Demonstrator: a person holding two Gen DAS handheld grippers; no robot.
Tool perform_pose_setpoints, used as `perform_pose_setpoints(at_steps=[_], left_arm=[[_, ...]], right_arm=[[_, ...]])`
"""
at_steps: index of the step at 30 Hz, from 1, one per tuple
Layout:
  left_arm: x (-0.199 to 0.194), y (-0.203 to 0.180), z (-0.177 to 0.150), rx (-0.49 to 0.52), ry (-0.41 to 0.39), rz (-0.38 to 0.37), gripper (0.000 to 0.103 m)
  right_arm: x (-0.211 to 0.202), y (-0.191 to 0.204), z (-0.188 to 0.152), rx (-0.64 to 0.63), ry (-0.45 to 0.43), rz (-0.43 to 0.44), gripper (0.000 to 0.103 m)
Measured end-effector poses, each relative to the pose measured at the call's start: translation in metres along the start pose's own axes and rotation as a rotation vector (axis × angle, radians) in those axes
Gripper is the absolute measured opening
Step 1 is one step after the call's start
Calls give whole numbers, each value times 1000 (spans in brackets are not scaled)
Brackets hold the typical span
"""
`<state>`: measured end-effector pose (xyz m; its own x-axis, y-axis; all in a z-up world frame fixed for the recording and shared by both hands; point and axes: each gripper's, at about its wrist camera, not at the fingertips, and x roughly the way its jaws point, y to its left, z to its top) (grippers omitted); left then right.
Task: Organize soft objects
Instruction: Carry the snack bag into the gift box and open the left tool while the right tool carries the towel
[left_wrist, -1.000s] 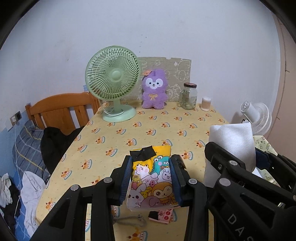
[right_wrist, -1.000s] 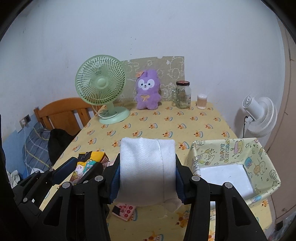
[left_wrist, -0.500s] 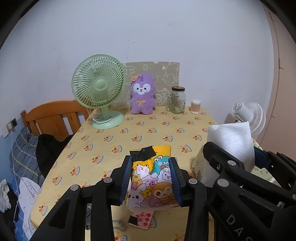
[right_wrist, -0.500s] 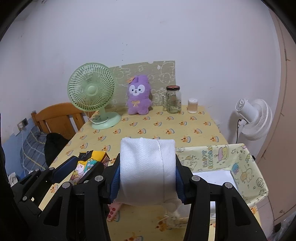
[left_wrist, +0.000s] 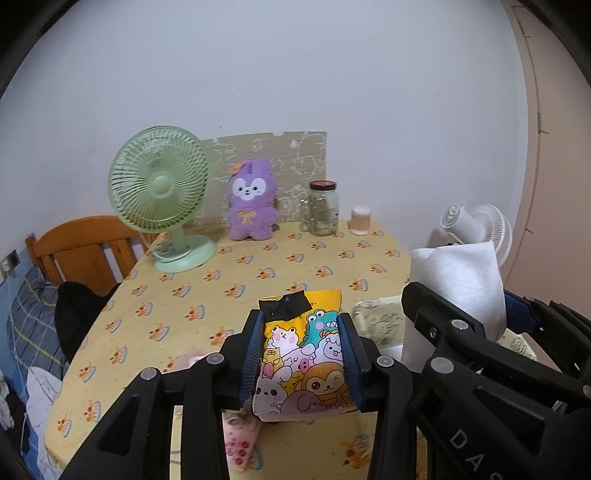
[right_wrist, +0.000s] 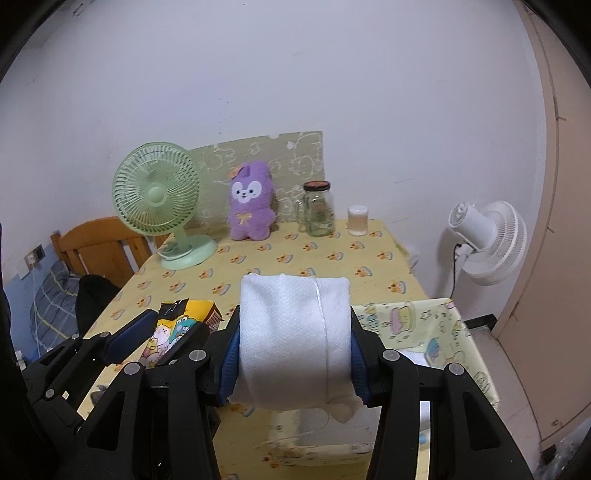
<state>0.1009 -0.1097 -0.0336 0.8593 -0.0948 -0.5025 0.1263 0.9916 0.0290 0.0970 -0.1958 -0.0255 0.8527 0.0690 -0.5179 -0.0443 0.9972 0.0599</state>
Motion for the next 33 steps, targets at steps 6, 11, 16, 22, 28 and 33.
perform_pose_setpoints(at_steps=[6, 11, 16, 22, 28, 33], left_arm=[[7, -22, 5, 22, -1, -46, 41], [14, -39, 7, 34, 1, -82, 41], [23, -53, 8, 46, 20, -121, 41], [38, -70, 8, 66, 44, -153, 41], [57, -82, 4, 73, 101, -184, 45], [75, -90, -3, 84, 158, -214, 47]], right_arm=[[0, -23, 2, 16, -8, -36, 53], [0, -40, 2, 24, -10, -66, 53], [3, -55, 3, 31, -10, -94, 53], [10, -72, 1, 48, 3, -125, 53], [23, -87, -4, 64, 31, -151, 53], [37, -97, -11, 72, 65, -170, 53]])
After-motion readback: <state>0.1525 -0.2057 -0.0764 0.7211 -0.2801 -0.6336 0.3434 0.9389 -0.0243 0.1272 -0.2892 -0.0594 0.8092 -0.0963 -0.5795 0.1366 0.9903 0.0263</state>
